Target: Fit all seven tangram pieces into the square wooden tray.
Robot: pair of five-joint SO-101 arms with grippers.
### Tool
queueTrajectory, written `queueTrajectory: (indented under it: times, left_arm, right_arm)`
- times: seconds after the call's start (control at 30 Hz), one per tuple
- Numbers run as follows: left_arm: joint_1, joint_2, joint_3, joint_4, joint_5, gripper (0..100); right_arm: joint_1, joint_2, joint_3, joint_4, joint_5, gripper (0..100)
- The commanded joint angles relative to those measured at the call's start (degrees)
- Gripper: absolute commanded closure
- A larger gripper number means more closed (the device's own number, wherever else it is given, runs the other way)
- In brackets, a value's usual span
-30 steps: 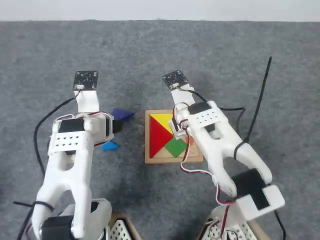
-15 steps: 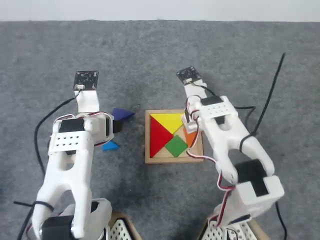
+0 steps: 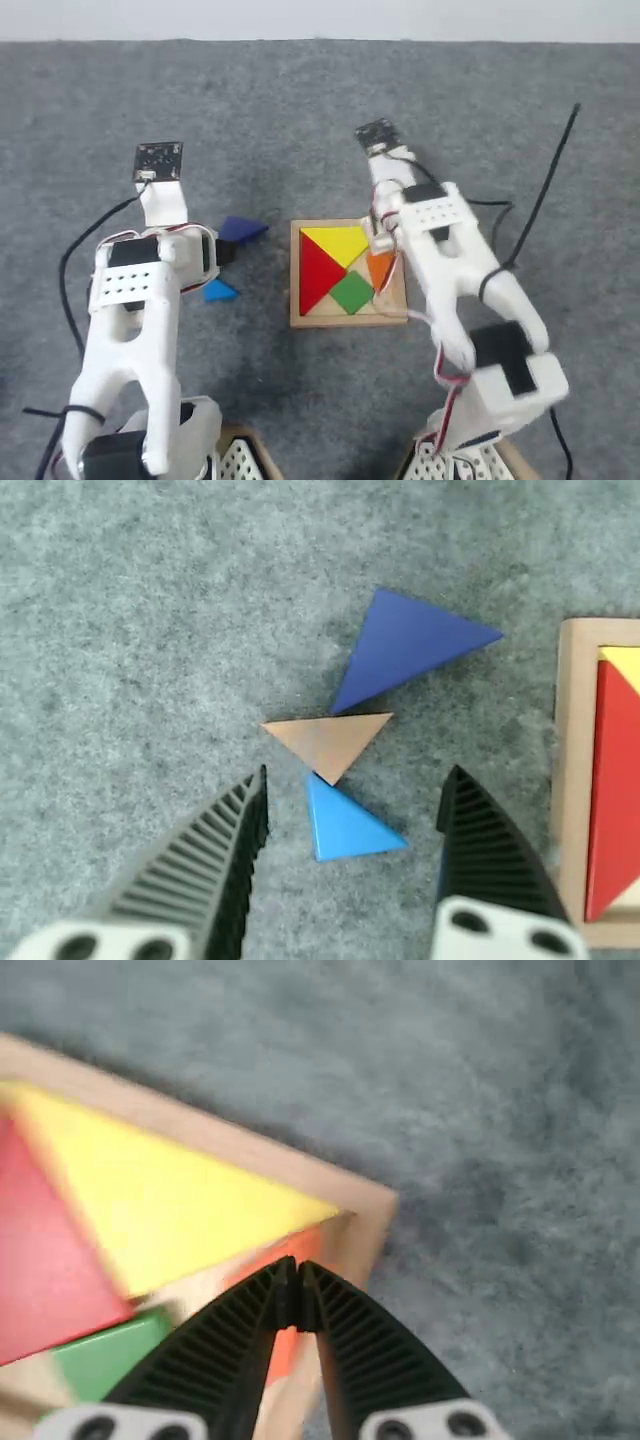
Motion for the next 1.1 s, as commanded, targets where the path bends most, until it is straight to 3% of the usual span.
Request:
queueTrajectory:
  times: [0.0,0.2,0.47,0.8,1.07]
  left_arm:
    - [-0.35,-2.29,-0.57,-1.32,-0.53,74]
    - [-0.26,-2.29,-0.57,-1.32,-0.53,74]
    - [-0.44,-2.46,-0.48,-1.05,-0.53,74]
    - [-0.26,-2.29,-0.48,-1.32,-0.53,74]
    - [-0.35,-2.20,-0.48,-1.32,-0.53,74]
  right_arm:
    - [-3.38,-9.54,4.22,0.57,-1.41,99.0]
    - [-4.97,-9.19,8.79,0.57,-1.05,99.0]
    - [0.31,0.22,8.70,-5.76,-0.26,99.0]
    - [4.97,0.75,3.78,-5.32,0.79,99.1]
    - [-2.42,-7.25,7.12,-3.38,-0.44,99.0]
